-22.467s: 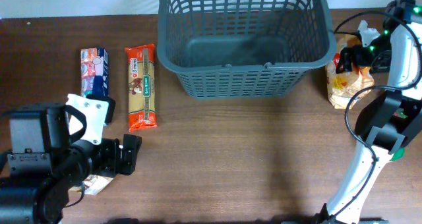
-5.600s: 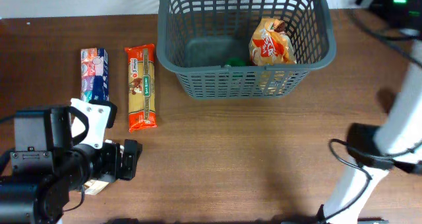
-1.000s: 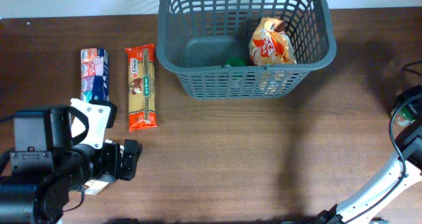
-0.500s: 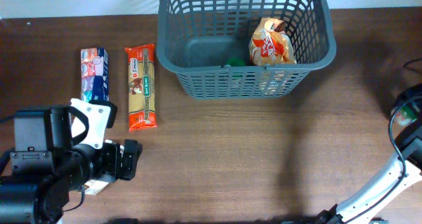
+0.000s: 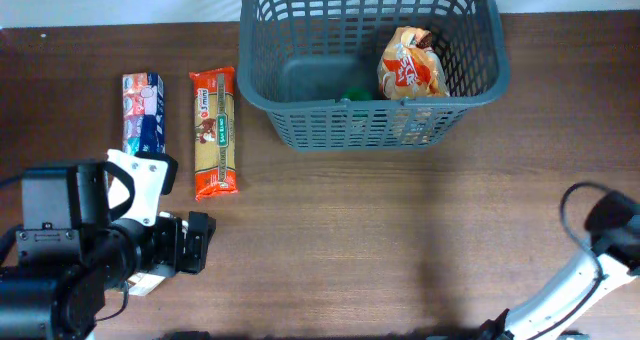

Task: Pack container
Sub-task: 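Lift the jar with the right gripper and lower it into the basket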

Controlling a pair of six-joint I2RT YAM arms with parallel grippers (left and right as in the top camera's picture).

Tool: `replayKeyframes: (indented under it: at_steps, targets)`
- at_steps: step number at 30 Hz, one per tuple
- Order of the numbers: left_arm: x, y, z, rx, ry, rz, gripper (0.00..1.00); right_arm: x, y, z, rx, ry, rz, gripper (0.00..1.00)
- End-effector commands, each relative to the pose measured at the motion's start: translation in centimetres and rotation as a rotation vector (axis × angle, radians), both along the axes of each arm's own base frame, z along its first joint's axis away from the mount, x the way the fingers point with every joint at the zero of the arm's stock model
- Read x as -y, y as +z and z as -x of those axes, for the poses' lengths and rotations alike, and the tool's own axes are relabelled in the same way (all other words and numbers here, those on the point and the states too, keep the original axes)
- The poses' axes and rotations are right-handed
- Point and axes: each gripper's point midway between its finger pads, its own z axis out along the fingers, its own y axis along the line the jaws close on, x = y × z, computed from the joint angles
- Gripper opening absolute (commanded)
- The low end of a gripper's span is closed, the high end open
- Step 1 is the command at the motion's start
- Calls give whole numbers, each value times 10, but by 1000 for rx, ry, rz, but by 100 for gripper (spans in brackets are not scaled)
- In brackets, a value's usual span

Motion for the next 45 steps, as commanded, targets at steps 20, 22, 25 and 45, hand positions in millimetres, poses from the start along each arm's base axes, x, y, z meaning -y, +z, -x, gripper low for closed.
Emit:
replayKeyframes:
  at_steps: [20, 22, 25, 45]
  targets:
    - [-2, 4, -1, 11, 14, -3, 99, -387, 53, -88, 317, 867, 384, 4]
    - [-2, 4, -1, 11, 14, -3, 99, -385, 33, -102, 267, 813, 374, 4]
    - [-2, 4, -1, 11, 14, -3, 99, -388, 0, -117, 197, 786, 339, 4]
    - [-2, 4, -1, 11, 14, -3, 99, -433, -162, -128, -152, 913, 195, 4]
